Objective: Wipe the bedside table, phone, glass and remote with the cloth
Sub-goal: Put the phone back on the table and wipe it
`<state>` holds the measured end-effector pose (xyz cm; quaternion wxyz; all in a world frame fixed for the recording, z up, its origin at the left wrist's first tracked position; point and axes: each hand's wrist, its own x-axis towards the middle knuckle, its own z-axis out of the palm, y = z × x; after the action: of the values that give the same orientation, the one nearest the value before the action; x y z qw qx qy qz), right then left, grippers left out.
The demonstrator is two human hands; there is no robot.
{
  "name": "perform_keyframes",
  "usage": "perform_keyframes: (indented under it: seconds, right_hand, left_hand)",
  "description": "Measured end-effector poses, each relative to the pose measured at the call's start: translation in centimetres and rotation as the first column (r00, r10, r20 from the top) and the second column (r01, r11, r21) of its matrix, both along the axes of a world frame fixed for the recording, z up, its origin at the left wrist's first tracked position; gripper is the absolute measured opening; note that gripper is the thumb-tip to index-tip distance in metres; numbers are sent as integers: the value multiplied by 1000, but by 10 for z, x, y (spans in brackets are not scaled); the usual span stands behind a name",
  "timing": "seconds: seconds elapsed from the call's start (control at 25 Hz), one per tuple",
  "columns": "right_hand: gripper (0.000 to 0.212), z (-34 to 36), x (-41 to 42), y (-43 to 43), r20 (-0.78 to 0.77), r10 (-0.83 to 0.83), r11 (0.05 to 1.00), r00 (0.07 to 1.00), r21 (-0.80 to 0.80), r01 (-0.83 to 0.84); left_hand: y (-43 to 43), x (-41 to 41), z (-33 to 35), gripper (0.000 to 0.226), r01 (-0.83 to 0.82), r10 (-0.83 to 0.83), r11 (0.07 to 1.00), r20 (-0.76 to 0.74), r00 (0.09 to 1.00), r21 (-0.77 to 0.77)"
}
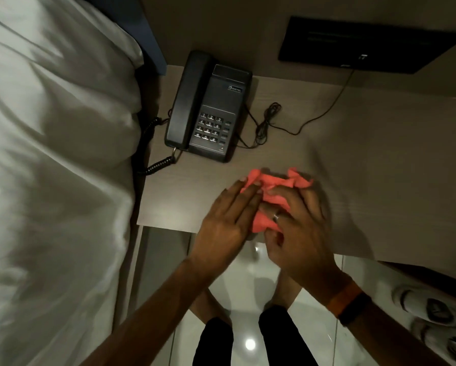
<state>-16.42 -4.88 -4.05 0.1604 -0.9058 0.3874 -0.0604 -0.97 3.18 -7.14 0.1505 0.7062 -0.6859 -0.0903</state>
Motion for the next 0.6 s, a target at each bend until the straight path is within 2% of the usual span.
perform_keyframes:
  seconds: [0.12,0.16,0.24,0.32,0.36,0.48,0.6]
  right_hand:
    - [48,-26,-42,13,-175,28,998,984,62,-17]
    - [50,-34,-51,13,-217,57,996,974,79,-40]
    - [51,-50,-61,11,-292,109,993,950,73,-92]
    - [51,-59,-64,7,-327,120,993,938,36,-114]
    - [51,-62,-65,6,-326,107,994,939,18,-107]
    - [50,-64,-66,2,-311,49,999,949,-4,-53]
    - [49,-64,-68,-2,-303,42,998,952,-30,-54]
  left_hand:
    - [9,-31,-16,85,36,-48,971,47,998,236]
    - [12,-32,-19,89,52,-73,966,72,995,253]
    - [3,-11,-15,86,61,-85,983,133,988,174]
    - [-29,32,-4,79,1,-24,996,246,969,92]
    - [-49,57,1,78,-33,-5,993,312,950,116]
    - [-99,113,11,98,-108,-79,906,414,907,409]
    - [-113,119,10,101,-133,-128,857,454,882,499]
